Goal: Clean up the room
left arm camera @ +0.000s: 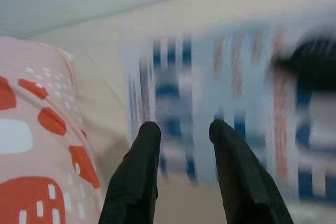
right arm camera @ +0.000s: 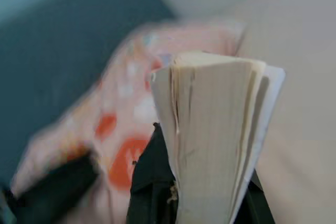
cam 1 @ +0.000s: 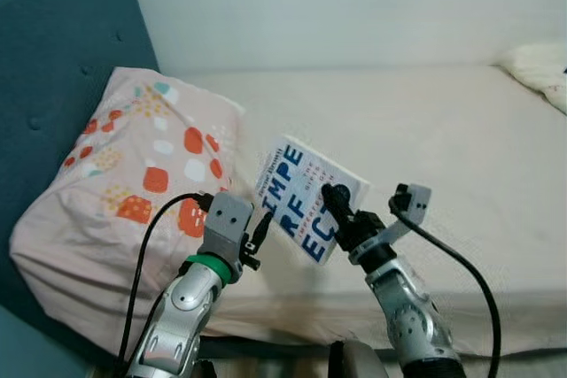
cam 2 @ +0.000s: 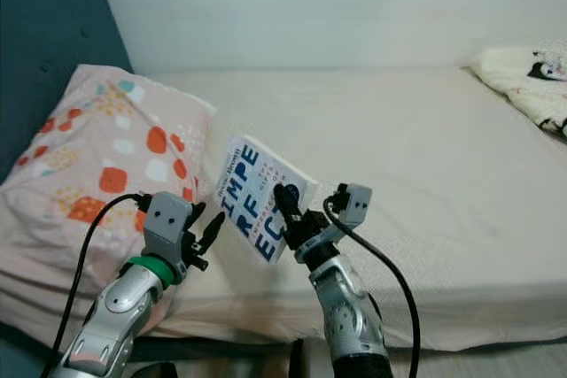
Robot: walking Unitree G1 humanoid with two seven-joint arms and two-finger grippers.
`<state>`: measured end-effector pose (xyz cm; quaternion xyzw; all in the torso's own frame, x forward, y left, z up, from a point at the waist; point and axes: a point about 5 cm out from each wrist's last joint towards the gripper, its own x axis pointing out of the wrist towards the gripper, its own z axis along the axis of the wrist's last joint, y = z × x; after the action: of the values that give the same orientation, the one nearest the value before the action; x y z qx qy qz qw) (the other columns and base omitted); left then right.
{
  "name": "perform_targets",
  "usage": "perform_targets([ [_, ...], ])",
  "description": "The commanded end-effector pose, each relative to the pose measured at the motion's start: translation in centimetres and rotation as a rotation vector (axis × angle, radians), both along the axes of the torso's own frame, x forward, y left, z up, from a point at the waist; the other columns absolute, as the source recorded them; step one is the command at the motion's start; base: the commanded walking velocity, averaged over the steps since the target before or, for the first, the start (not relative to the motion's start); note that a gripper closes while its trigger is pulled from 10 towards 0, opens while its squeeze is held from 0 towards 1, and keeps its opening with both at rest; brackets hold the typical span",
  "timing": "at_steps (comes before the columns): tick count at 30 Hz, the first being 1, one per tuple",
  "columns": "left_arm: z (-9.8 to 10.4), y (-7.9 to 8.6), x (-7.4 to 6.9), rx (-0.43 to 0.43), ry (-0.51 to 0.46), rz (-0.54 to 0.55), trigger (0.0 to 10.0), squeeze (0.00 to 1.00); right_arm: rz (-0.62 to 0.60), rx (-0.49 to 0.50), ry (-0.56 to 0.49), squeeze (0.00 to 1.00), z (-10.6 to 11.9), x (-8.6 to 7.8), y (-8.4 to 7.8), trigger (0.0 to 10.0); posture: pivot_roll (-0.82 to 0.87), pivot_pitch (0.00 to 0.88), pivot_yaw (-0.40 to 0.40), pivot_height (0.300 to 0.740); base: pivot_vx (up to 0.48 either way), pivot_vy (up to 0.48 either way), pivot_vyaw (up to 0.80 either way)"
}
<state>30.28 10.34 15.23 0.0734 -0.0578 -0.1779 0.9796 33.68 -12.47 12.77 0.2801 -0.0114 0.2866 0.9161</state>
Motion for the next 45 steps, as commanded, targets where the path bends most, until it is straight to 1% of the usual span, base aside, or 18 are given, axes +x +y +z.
perform_targets([
  [1, 0.1, 0.7, -0.3, -0.001, 0.018, 0.009, 10.0, 0.00, 0.106, -0.092, 0.084, 0.00, -2.0, -0.3, -0.1, 10.0, -0.07, 0.162, 0.087, 0.601, 0.000, 0.000, 0.00],
  [3, 0.1, 0.7, -0.3, -0.001, 0.018, 0.009, 10.0, 0.00, 0.106, -0.092, 0.084, 0.00, -2.0, -0.3, -0.1, 10.0, -0.07, 0.162, 0.087, 0.601, 0.000, 0.000, 0.00],
  [4, 0.3, 0.9, -0.4, -0.002, 0.013, 0.013, 10.0, 0.00, 0.144, -0.154, 0.101, 0.00, -2.5, -0.3, -0.8, 10.0, -0.06, 0.177, 0.086, 0.601, 0.000, 0.000, 0.00],
  [7, 1.3, 2.3, -0.8, -0.001, -0.010, 0.049, 10.0, 0.00, 0.256, -0.306, 0.149, 0.00, -2.7, -0.2, -4.1, 10.0, -0.04, 0.221, 0.077, 0.601, 0.000, 0.000, 0.00],
  [15, 2.3, 3.8, -1.6, 0.007, -0.017, 0.092, 10.0, 0.00, 0.304, -0.409, 0.172, 0.00, -1.6, 0.4, -7.5, 10.0, -0.02, 0.251, 0.078, 0.601, 0.000, 0.000, 0.00],
  [18, 2.3, 3.9, -1.9, 0.012, -0.009, 0.092, 10.0, 0.00, 0.309, -0.422, 0.186, 0.00, -1.5, 0.6, -8.1, 10.0, -0.02, 0.259, 0.085, 0.601, 0.000, 0.000, 0.00],
  [20, 2.3, 3.8, -1.9, 0.013, -0.006, 0.090, 10.0, 0.00, 0.293, -0.436, 0.197, 0.00, -1.5, 0.6, -8.5, 10.0, -0.02, 0.259, 0.085, 0.601, 0.000, 0.000, 0.00],
  [22, 2.3, 3.7, -2.1, 0.015, 0.001, 0.083, 10.0, 0.00, 0.152, -0.512, 0.242, 0.00, -1.8, 1.0, -10.2, 10.0, -0.01, 0.265, 0.093, 0.601, 0.000, 0.000, 0.00],
  [23, 2.3, 3.7, -2.1, 0.015, 0.001, 0.083, 10.0, 0.00, 0.152, -0.512, 0.242, 0.00, -1.8, 1.0, -10.2, 10.0, -0.01, 0.265, 0.093, 0.601, 0.000, 0.000, 0.00],
  [26, 2.4, 3.9, -2.2, 0.020, 0.009, 0.080, 10.0, 0.00, -0.057, -0.612, 0.239, 0.00, -1.3, 1.7, -12.3, 10.0, 0.00, 0.266, 0.101, 0.601, 0.000, 0.000, 0.00],
  [31, 2.5, 4.0, -2.3, 0.025, 0.018, 0.080, 10.0, 0.00, -0.131, -0.736, 0.191, 0.00, -0.4, 2.3, -12.8, 10.0, 0.00, 0.261, 0.101, 0.601, 0.000, 0.000, 0.00],
  [32, 2.5, 4.0, -2.4, 0.027, 0.022, 0.081, 10.0, 0.00, -0.150, -0.760, 0.174, 0.74, 0.0, 2.5, -12.9, 10.0, 0.00, 0.261, 0.101, 0.601, 0.000, 0.000, 0.00],
  [33, 2.4, 4.0, -2.4, 0.027, 0.025, 0.082, 10.0, 0.00, -0.176, -0.794, 0.157, 1.00, 0.4, 2.8, -13.0, 10.0, 0.00, 0.258, 0.099, 0.601, 0.000, 0.000, 0.00],
  [37, 2.4, 3.9, -2.5, 0.026, 0.029, 0.082, 10.0, 0.00, -0.202, -0.851, 0.113, 1.00, 1.2, 3.1, -13.1, 10.0, 0.00, 0.255, 0.097, 0.601, 0.000, 0.000, 0.00],
  [42, 2.3, 3.7, -2.5, 0.024, 0.035, 0.078, 10.0, 0.00, -0.248, -0.994, 0.027, 1.00, 2.3, 3.7, -13.0, 10.0, -0.01, 0.249, 0.096, 0.601, 0.000, 0.000, 0.00],
  [43, 2.3, 3.6, -2.5, 0.024, 0.036, 0.077, 10.0, 0.00, -0.275, -1.058, -0.002, 0.00, 2.6, 3.8, -13.1, 10.0, -0.01, 0.241, 0.094, 0.601, 0.000, 0.000, 0.00],
  [44, 2.3, 3.6, -2.5, 0.024, 0.036, 0.077, 10.0, 0.00, -0.275, -1.058, -0.002, 0.00, 2.6, 3.8, -13.1, 10.0, -0.01, 0.241, 0.094, 0.601, 0.000, 0.000, 0.00],
  [45, 2.2, 3.6, -2.4, 0.023, 0.037, 0.077, 10.0, 0.00, -0.354, -1.163, -0.050, 0.00, 3.2, 4.0, -13.5, 10.0, -0.01, 0.236, 0.093, 0.601, 0.000, 0.000, 0.00],
])
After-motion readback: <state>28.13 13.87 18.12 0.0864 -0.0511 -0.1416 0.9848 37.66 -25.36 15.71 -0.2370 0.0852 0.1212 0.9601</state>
